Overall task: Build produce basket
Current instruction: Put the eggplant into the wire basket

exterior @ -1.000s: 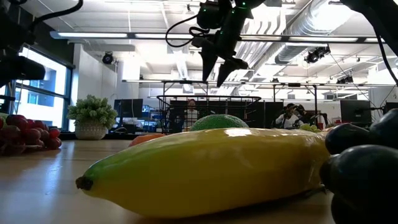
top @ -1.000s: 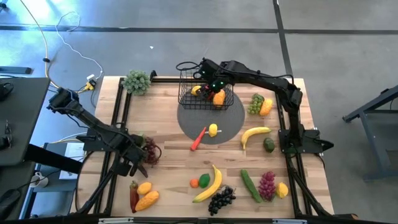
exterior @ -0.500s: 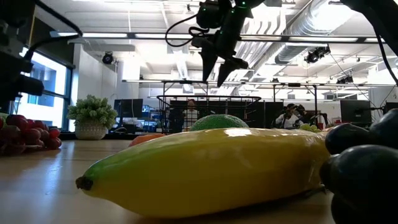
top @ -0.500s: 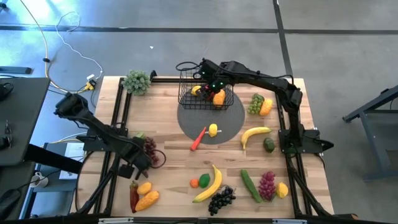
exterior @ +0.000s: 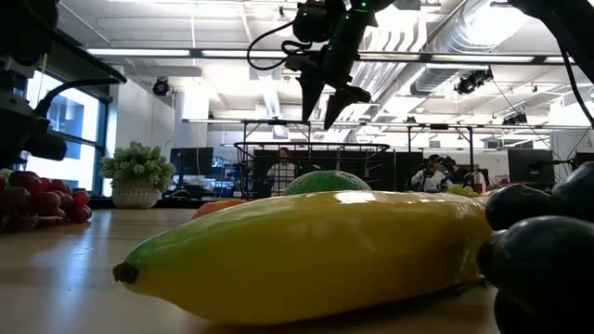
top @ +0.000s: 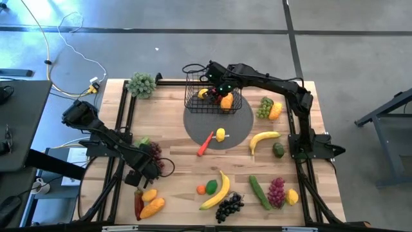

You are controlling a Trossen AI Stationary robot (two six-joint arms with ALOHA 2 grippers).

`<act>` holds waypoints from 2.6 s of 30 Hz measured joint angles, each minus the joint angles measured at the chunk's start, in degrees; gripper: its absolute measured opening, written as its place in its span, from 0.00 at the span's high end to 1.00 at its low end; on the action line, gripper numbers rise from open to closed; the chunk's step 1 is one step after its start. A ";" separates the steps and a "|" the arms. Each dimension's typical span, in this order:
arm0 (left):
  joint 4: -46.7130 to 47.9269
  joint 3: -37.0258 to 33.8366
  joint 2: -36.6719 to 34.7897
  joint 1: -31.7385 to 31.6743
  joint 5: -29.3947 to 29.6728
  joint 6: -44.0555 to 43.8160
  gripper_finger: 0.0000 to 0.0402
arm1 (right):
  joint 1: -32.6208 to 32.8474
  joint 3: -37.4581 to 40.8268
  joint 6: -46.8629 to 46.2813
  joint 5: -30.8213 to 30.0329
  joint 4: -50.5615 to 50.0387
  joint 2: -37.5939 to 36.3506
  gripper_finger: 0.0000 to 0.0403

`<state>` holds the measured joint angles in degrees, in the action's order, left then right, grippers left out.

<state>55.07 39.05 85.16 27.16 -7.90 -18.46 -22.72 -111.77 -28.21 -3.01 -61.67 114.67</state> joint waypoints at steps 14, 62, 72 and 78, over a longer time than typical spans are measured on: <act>-0.96 0.76 0.03 0.44 -5.72 -5.35 0.76 | 0.60 0.09 -0.45 -0.13 -3.45 -2.45 0.39; 9.94 34.74 0.03 -35.94 29.56 31.31 0.73 | -1.81 0.04 3.05 -14.47 -8.83 -8.50 0.39; -3.45 39.76 0.01 -51.81 29.59 46.77 0.73 | -7.15 0.04 4.71 -14.49 -8.50 -8.50 0.39; -11.69 39.76 0.35 -57.57 29.59 58.66 0.73 | -9.64 0.04 6.51 -14.49 -7.89 -8.50 0.39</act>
<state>43.38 78.81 85.51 -30.41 21.70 40.21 -32.36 -111.72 -21.69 -17.50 -69.56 106.17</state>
